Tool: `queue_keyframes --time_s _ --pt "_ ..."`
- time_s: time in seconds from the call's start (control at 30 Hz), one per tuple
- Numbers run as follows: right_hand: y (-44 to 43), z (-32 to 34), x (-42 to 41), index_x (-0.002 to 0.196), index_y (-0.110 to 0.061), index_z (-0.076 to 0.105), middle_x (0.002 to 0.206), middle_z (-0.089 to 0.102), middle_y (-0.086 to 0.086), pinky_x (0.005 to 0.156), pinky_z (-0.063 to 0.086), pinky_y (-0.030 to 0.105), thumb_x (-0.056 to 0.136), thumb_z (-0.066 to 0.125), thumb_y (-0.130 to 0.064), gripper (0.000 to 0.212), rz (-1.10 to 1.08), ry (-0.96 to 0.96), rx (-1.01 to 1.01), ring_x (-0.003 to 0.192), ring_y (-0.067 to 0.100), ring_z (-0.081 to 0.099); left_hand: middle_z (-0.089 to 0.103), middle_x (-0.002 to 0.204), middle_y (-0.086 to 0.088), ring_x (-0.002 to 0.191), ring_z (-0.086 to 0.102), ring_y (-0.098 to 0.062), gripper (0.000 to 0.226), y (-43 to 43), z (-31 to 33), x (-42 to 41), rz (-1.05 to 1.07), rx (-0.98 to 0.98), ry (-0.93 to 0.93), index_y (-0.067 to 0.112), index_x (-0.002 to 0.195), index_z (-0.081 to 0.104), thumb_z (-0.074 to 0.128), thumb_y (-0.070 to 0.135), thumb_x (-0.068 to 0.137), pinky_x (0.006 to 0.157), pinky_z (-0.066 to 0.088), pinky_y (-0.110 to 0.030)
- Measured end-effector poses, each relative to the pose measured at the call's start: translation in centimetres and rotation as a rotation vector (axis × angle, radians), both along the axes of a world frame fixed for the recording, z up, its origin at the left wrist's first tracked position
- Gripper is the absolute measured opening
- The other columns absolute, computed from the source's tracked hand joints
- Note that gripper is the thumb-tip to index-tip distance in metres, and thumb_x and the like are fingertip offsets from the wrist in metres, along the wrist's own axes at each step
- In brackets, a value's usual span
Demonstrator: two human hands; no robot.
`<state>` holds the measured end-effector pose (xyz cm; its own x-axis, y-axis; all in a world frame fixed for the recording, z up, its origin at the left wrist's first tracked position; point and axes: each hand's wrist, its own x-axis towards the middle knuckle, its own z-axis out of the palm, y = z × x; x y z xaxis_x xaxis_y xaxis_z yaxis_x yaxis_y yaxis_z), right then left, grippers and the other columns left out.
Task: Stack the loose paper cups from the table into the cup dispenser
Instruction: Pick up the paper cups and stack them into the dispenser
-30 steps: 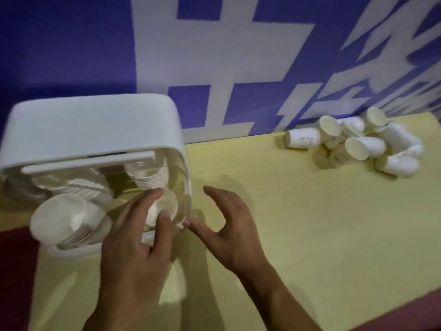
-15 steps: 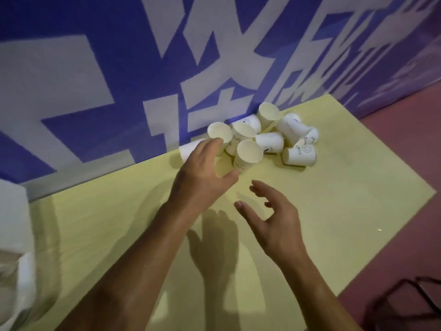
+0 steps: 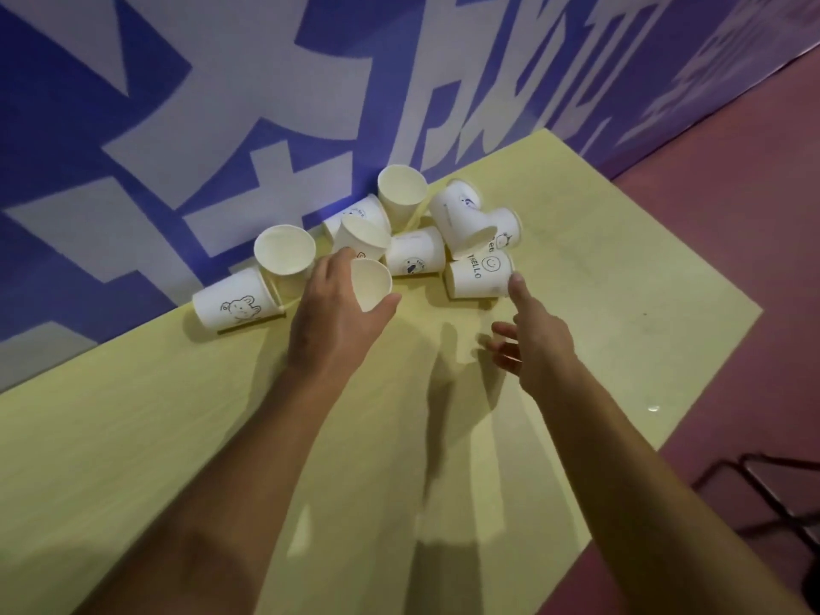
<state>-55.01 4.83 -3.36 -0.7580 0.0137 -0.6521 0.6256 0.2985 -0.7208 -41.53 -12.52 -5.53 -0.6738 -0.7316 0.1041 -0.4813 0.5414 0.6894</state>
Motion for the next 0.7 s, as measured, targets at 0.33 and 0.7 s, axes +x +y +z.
queue_keyframes --time_s 0.33,0.7 --pt "-3.8 -2.9 -5.3 0.109 -0.018 0.07 0.1 0.073 0.011 0.063 0.061 0.038 0.083 0.064 -0.07 0.058 0.005 -0.083 -0.098 0.065 0.028 0.064 0.059 0.132 0.006 0.114 0.054 -0.015 0.084 -0.1 2.4 6.6 0.159 0.137 0.082 0.026 0.138 0.052 0.084 0.065 0.071 0.087 0.049 -0.033" --pt "-1.7 2.5 7.2 0.109 -0.022 0.062 0.1 0.071 -0.007 0.072 0.051 0.015 0.082 0.081 -0.054 0.046 0.361 0.763 0.224 0.088 -0.002 0.066 0.052 0.125 0.019 0.106 0.045 0.003 0.081 -0.2 5.6 17.7 0.264 0.156 0.18 0.026 0.138 0.059 0.077 0.063 0.068 0.085 0.044 -0.026"
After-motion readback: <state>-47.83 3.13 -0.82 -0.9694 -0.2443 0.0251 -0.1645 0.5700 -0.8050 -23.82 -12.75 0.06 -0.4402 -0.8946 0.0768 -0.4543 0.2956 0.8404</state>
